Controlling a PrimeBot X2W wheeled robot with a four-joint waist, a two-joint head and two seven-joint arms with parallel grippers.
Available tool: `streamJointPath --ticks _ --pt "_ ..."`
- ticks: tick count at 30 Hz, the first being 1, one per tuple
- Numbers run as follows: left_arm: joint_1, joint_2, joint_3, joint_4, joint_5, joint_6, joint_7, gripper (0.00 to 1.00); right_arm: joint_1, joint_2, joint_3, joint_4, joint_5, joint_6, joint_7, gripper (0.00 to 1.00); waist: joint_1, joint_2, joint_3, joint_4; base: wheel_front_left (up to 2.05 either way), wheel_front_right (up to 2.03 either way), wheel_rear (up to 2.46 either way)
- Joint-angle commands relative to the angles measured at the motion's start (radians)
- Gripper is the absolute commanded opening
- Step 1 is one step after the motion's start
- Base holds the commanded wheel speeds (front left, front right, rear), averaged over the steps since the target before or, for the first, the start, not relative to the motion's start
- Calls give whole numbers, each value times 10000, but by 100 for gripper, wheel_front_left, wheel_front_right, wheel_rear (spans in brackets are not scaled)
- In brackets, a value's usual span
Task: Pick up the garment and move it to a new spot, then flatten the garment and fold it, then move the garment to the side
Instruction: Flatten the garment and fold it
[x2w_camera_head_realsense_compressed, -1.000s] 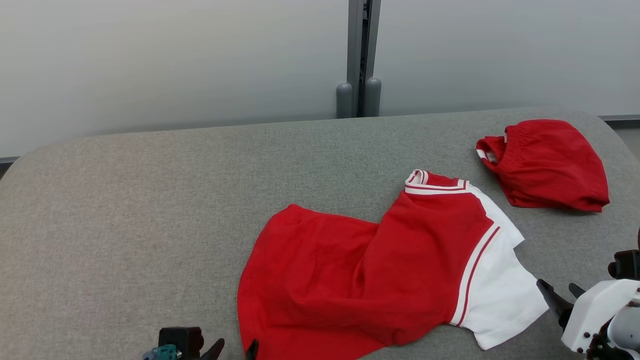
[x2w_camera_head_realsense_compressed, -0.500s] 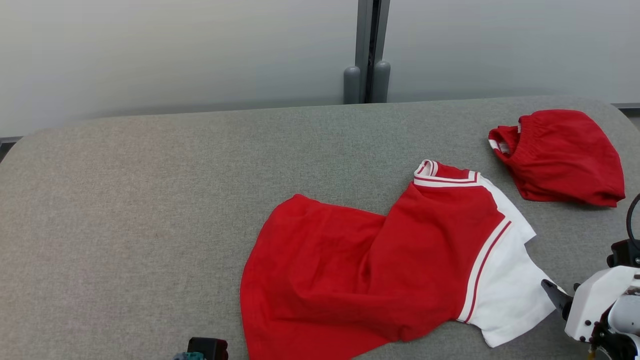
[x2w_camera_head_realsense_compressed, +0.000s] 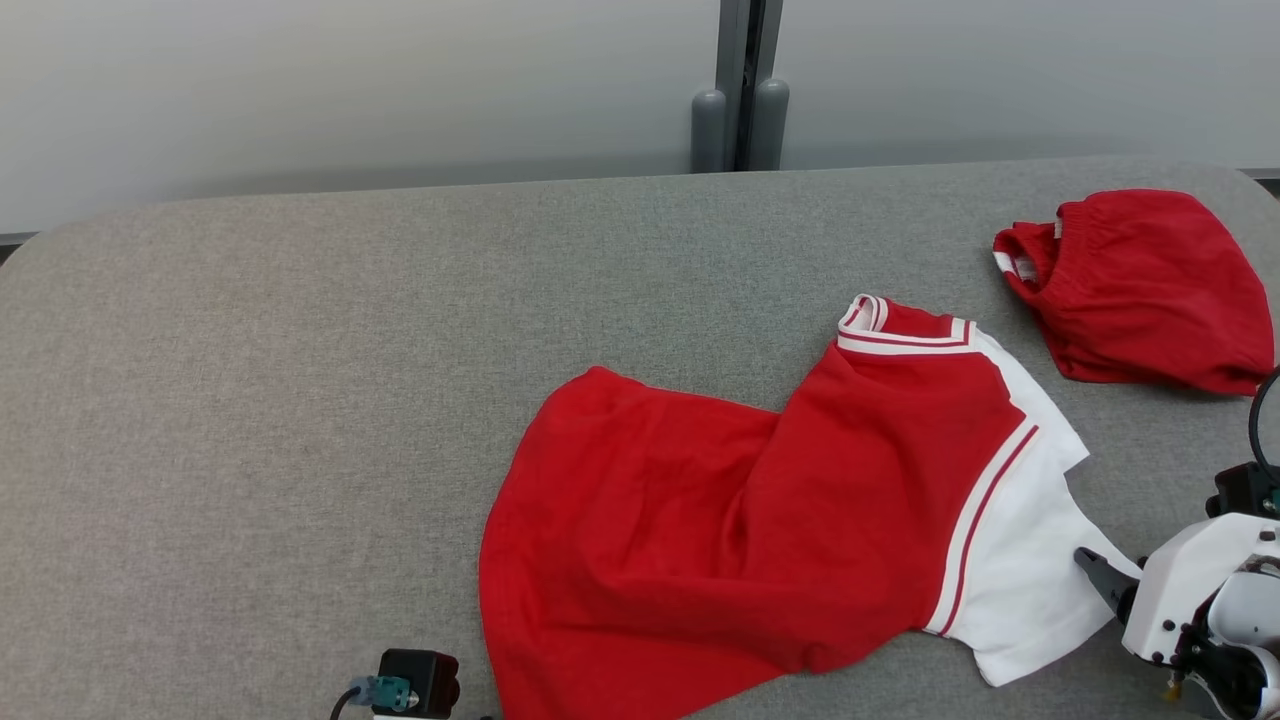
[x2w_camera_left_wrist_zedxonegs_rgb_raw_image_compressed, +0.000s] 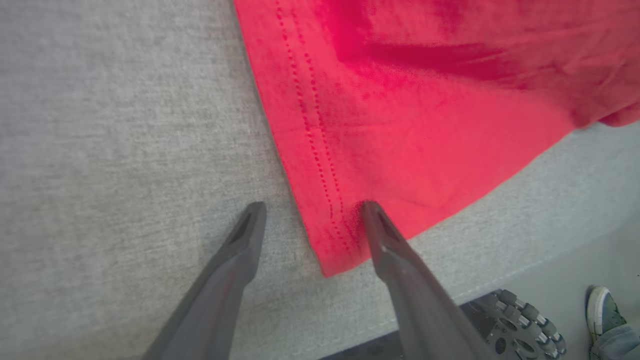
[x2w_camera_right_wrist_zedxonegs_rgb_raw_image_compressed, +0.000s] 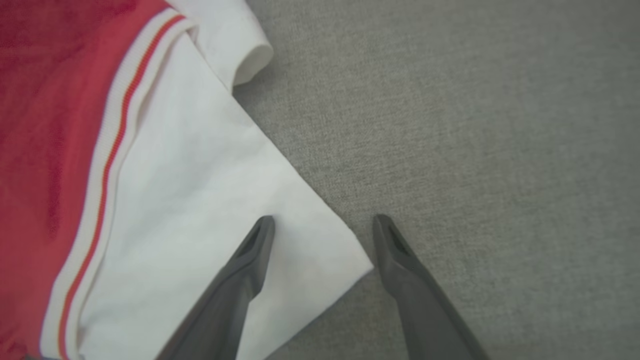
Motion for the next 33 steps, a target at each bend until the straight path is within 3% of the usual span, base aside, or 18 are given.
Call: streamJointPath --ticks 1,2,3,4,5,6,7,8,9,23,28,33 --pt "44 -151 -276 272 -96 -49 284 100 -66 12 76 164 129 7 -62 100 0 -1 36 19 0 0 0" --pt "33 -157 -311 245 -116 -60 342 100 -92 29 141 217 179 7 -41 100 0 -1 54 26 0 0 0" --pt "42 -173 -357 220 -153 -81 410 87 -125 55 211 264 260 7 -46 100 0 -1 74 36 0 0 0" --pt "51 -186 -397 183 -175 -100 439 78 -162 75 281 307 344 9 -62 84 0 -1 97 48 0 0 0" --pt "47 -196 -421 139 -186 -117 478 60 -183 90 354 353 414 17 -68 45 0 -1 119 57 0 0 0" --pt "44 -205 -431 112 -190 -126 460 41 -191 100 407 390 476 17 -76 26 0 -1 137 62 0 0 0" --pt "41 -200 -441 85 -183 -126 459 18 -210 120 465 425 540 17 -78 0 0 -1 154 64 0 0 0" --pt "43 -175 -438 68 -179 -127 458 5 -238 141 529 444 618 17 -48 0 0 -1 172 67 0 0 0" --pt "31 -147 -424 59 -179 -119 471 0 -259 138 584 451 692 15 -23 0 0 -1 184 70 0 0 0" --pt "-221 113 8 -412 -185 17 -162 0 -282 -306 907 -219 1500 13 -1095 0 0 -1 42 111 0 0 0" --pt "-265 318 345 -966 -195 166 -467 0 197 -530 853 -1088 1941 14 -1781 0 0 -1 -98 227 0 0 0" --pt "-38 790 1082 -2037 -180 485 -834 0 1171 -458 470 -2723 2758 14 -2303 0 0 -1 -275 245 0 0 0"
